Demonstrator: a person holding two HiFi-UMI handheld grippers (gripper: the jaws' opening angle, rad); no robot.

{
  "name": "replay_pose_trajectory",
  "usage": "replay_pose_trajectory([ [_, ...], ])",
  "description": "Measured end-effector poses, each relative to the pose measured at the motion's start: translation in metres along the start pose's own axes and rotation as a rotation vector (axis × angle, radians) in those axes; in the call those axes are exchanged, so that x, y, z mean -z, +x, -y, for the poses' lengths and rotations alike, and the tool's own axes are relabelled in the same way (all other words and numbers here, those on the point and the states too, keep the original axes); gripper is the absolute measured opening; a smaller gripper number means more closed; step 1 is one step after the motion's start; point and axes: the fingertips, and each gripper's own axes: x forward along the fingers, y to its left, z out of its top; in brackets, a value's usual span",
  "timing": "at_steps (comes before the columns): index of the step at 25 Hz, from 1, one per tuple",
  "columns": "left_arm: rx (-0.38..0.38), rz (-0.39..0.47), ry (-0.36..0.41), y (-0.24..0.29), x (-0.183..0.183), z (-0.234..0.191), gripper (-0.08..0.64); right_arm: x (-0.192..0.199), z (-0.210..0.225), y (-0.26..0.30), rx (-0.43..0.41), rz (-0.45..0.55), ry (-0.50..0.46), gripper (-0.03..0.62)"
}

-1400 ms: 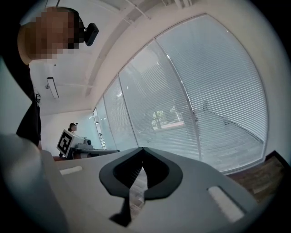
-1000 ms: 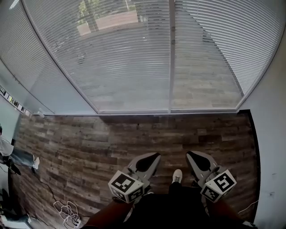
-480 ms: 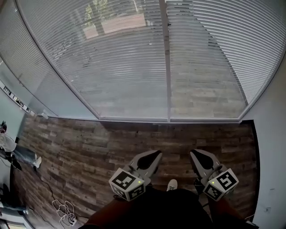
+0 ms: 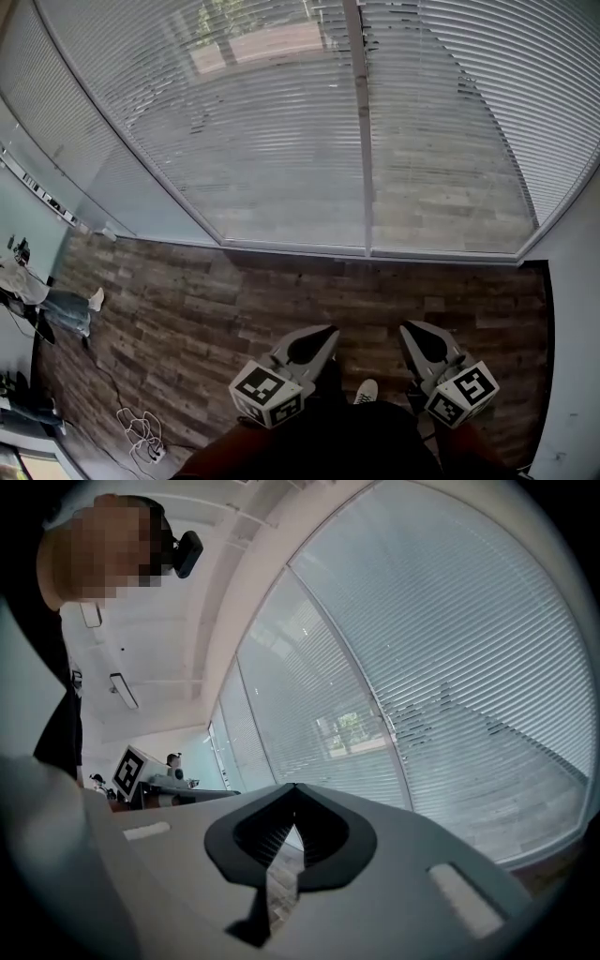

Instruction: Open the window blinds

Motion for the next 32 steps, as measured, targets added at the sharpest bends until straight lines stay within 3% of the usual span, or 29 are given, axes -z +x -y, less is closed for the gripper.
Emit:
replay_pose_trajectory([
  [5,0.007,-0.002,-0.006,0.012,0.0,-0.013,0.002,0.009,0.01,0.012,0.009,-0.018,0.013,0.028],
  [22,0.012,0.037,-0.031,0.044,-0.042,-0.105,0.002,-0.02,0.037,0.105,0.034,-0.061,-0.012,0.027],
  [32,0.058,0.102,0.005,0.041,-0.063,-0.171,0.0,-0.031,0.023,0.177,0.037,-0.043,-0.096,0.027],
])
